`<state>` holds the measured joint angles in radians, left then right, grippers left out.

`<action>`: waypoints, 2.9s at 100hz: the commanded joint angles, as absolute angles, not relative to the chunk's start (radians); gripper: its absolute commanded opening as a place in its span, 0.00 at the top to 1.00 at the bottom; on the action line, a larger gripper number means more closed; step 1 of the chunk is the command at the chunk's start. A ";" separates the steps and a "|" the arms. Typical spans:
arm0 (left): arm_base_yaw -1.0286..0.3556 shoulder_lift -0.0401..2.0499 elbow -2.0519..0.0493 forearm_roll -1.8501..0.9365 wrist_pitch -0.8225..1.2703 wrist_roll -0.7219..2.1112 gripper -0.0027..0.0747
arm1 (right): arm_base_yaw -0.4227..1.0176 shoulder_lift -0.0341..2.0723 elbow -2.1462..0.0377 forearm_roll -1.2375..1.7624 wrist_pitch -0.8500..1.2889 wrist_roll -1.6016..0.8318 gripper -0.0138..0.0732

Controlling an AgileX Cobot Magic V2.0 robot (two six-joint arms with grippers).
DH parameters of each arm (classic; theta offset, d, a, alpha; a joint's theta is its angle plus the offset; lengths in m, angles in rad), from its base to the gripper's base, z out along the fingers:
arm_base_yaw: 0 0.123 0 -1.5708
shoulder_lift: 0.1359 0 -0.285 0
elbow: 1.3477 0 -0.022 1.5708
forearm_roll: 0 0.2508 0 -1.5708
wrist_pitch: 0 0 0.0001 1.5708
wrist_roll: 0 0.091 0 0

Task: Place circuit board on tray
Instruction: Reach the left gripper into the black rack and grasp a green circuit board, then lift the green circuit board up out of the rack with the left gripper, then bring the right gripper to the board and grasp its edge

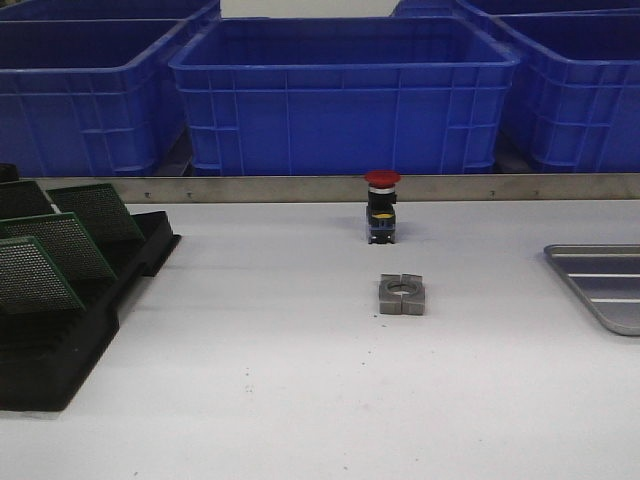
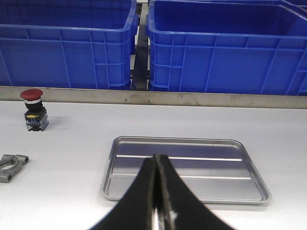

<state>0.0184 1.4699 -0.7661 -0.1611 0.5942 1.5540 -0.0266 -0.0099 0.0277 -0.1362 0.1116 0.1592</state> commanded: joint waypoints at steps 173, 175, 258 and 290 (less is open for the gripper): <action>-0.601 1.512 -0.966 -1.146 0.841 1.552 0.99 | -0.029 0.199 -0.353 -0.036 0.556 0.157 0.91; -0.601 1.512 -0.966 -1.146 0.841 1.552 0.99 | -0.029 0.213 -0.376 -0.018 0.591 0.156 0.91; -0.601 1.512 -0.966 -1.146 0.841 1.552 0.99 | -0.014 0.977 -0.550 1.264 0.929 -1.539 0.36; -0.601 1.512 -0.966 -1.148 0.842 1.552 0.99 | 0.173 1.192 -0.556 1.407 0.921 -1.879 0.36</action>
<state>-0.5909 1.5419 -0.9355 -1.0895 0.8290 1.5540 0.1342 1.1560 -0.5197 1.3297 0.9044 -1.8119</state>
